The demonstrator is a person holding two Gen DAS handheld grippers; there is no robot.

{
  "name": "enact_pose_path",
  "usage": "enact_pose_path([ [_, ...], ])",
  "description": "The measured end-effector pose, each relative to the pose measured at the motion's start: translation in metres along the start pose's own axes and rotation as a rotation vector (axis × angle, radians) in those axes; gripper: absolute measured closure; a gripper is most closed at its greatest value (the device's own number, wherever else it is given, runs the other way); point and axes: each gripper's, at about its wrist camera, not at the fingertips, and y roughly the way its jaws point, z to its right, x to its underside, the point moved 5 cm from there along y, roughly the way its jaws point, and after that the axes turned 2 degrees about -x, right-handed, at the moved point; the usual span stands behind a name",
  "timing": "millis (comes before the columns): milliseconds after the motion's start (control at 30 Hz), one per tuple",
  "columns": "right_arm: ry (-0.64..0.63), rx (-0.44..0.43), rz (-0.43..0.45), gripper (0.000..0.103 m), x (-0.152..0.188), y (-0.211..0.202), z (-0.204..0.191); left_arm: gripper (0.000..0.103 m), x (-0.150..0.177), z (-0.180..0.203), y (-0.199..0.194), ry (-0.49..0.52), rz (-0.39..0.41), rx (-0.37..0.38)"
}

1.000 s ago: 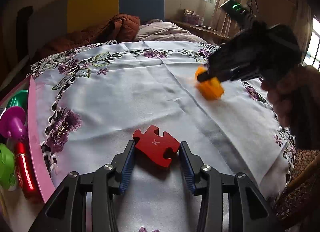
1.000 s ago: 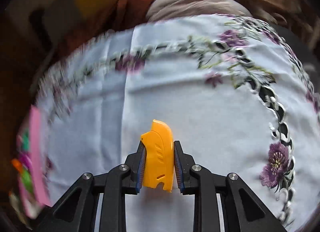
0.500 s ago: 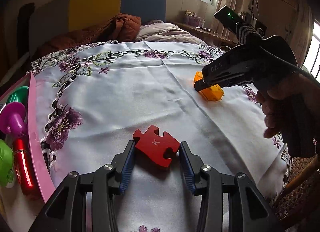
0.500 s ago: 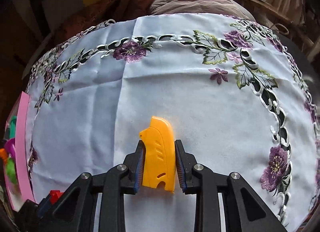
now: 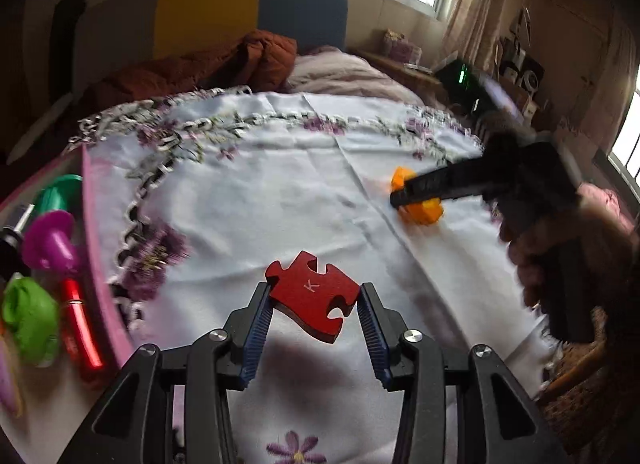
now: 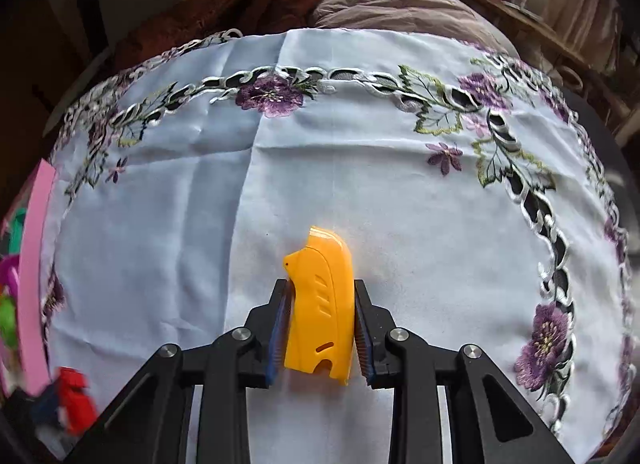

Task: Organize rigid objects
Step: 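Carry the red puzzle piece into the tray and open the left gripper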

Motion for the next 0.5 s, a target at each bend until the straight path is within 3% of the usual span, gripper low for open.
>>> enact_pose_path([
  [200,-0.035,0.025,0.012,0.073,0.001,0.0,-0.005,0.059,-0.014,-0.009,-0.04,-0.01,0.072,-0.056],
  [500,-0.082,0.052,0.028,0.073,0.003,-0.002,-0.009,0.059,-0.017,-0.039,-0.079,-0.069,0.114,-0.124],
])
